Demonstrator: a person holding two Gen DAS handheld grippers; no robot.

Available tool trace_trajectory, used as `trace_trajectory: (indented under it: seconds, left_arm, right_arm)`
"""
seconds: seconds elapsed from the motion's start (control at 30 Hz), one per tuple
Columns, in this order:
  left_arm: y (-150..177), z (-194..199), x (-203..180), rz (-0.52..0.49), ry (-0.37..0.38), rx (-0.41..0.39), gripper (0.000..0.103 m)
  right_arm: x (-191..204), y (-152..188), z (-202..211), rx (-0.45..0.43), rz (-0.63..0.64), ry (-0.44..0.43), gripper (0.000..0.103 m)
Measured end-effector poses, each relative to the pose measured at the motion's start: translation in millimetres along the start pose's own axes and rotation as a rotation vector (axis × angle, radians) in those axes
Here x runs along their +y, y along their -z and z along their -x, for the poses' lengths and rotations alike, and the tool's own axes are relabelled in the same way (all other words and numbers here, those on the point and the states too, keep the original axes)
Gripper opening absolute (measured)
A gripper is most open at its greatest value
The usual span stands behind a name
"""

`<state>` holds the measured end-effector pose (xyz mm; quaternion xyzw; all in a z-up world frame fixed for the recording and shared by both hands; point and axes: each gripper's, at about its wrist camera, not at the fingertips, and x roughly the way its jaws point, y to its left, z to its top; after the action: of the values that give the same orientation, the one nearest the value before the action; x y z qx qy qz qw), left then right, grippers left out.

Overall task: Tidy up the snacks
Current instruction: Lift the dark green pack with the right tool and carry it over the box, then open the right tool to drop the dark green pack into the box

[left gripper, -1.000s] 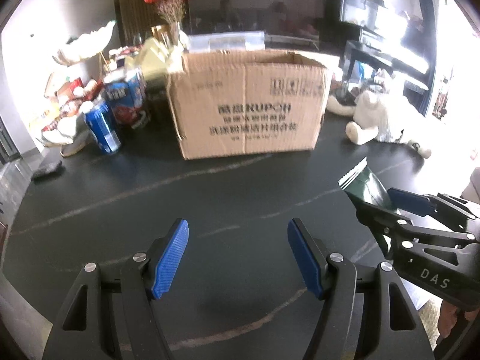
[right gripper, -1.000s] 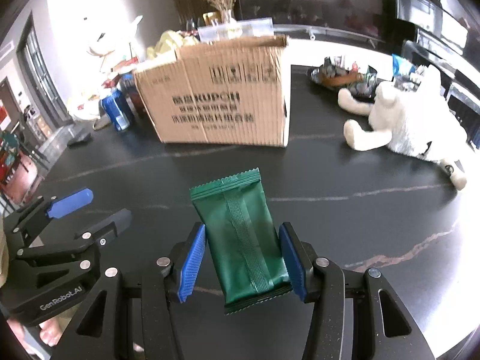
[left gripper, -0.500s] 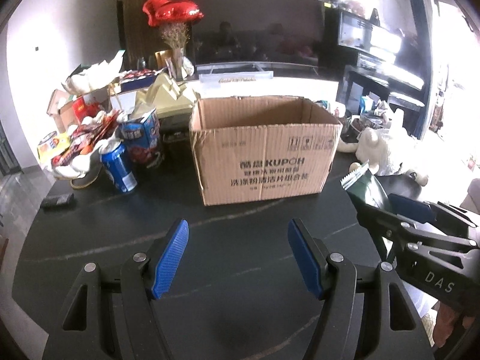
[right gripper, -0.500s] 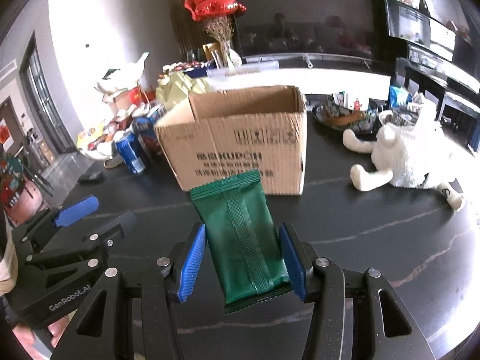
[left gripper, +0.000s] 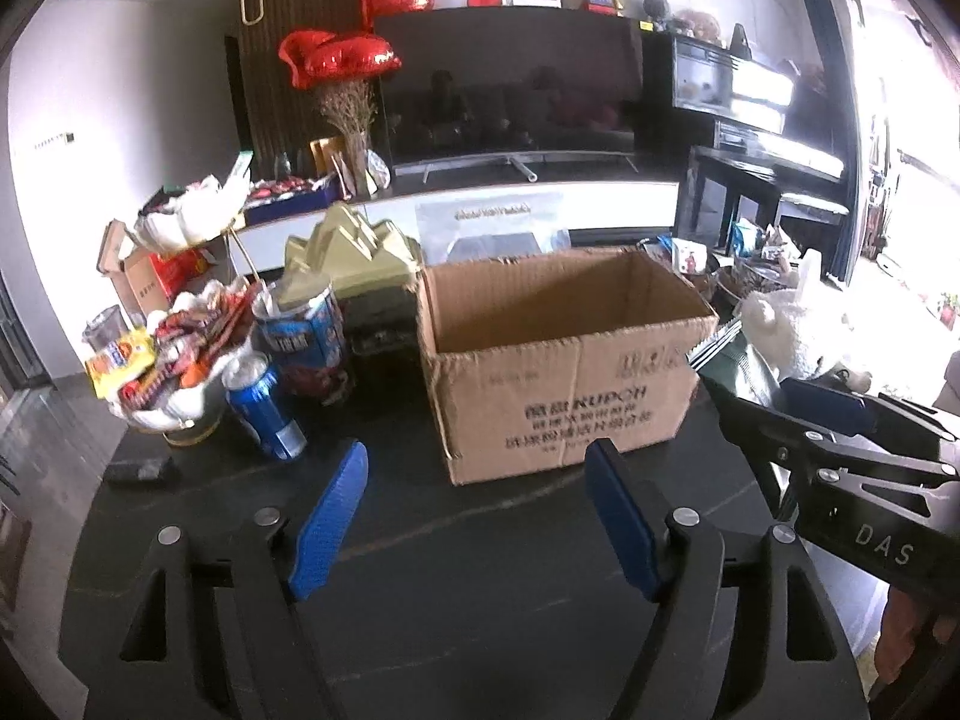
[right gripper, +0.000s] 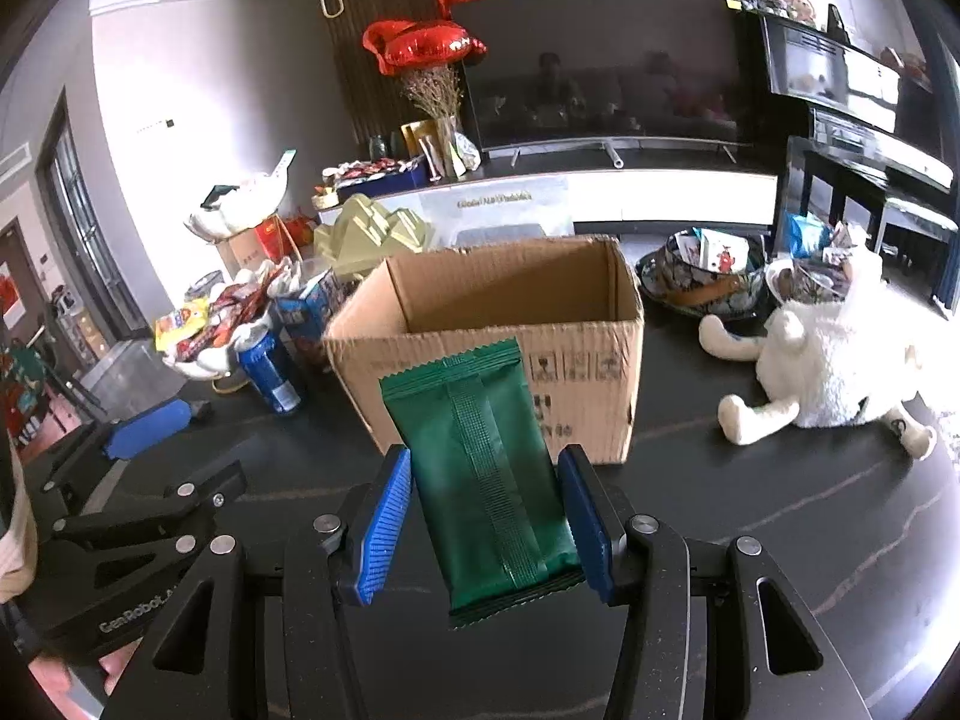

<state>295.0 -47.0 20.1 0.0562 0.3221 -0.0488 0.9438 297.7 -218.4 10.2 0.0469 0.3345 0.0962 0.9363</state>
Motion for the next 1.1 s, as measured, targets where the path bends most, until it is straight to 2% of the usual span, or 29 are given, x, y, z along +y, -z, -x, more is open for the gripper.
trace_trajectory:
  seconds: [0.3,0.67,0.87,1.1]
  left_arm:
    - [-22,-16,18,0.015,-0.024,-0.014,0.086]
    - [-56,-36,18,-0.002,-0.048,-0.073,0.09]
    - [-72,-59,23,0.026,-0.028,-0.036,0.09]
    - [-83,-81,30,0.045,-0.039,-0.014,0.09]
  right_arm:
    - [6,-29,-17,-0.037,-0.006,0.009,0.051]
    - [-5,-64,-41,-0.048,-0.023,-0.009,0.051]
    - [-11,-85,-57,-0.047,-0.009,0.011,0.051]
    - [-12,-111,-88,0.01,0.005,0.015,0.051]
